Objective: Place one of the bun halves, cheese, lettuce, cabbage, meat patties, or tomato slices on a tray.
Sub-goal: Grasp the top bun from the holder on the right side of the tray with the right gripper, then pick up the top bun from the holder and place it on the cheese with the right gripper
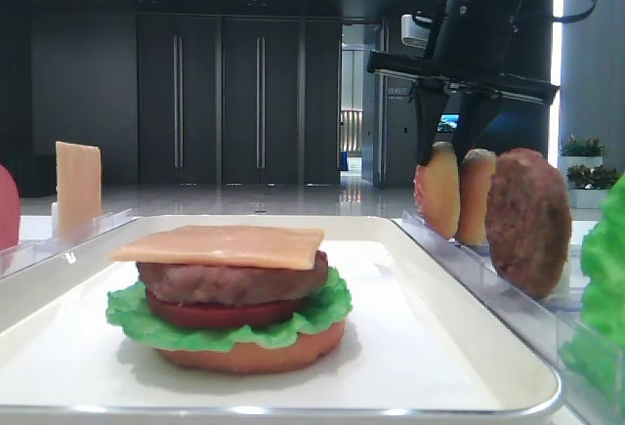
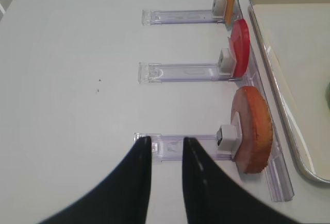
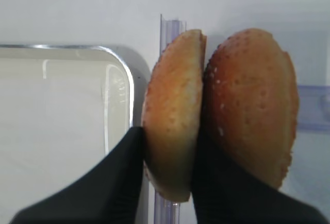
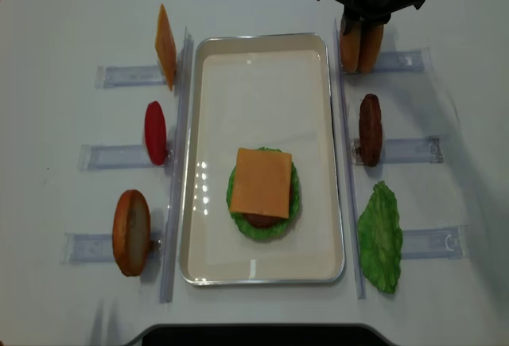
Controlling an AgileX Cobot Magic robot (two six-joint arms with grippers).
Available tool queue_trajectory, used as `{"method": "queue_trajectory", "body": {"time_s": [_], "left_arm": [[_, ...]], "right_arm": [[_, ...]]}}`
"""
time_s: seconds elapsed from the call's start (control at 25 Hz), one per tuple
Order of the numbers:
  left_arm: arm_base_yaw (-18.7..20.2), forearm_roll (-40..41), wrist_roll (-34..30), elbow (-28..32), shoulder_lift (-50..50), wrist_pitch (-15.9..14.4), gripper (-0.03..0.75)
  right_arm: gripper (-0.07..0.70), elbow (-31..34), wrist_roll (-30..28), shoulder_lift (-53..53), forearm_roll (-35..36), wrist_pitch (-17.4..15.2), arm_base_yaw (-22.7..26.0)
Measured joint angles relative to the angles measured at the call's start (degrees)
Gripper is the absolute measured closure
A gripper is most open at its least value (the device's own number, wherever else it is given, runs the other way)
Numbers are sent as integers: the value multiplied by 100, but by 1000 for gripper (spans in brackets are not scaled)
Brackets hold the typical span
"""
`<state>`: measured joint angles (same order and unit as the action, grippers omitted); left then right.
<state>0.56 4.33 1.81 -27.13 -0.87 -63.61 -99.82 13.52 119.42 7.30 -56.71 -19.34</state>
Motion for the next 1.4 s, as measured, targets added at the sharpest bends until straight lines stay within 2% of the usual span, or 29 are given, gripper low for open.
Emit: {"method": "queue_trajectory", "body": {"time_s": [0.76, 0.96, 1.12, 1.4], "left_arm": [[0, 0, 0, 0, 0, 0, 558], [0, 0, 0, 0, 0, 0, 558], [0, 0, 0, 0, 0, 0, 558], [0, 0, 0, 0, 0, 0, 558]], "right_arm": [[437, 0, -25, -388, 122, -269, 0], [438, 0, -62, -677, 188, -520, 0], [440, 0, -186, -1069, 444, -856, 0], [440, 79, -767, -1706, 1581, -1227, 0]]}}
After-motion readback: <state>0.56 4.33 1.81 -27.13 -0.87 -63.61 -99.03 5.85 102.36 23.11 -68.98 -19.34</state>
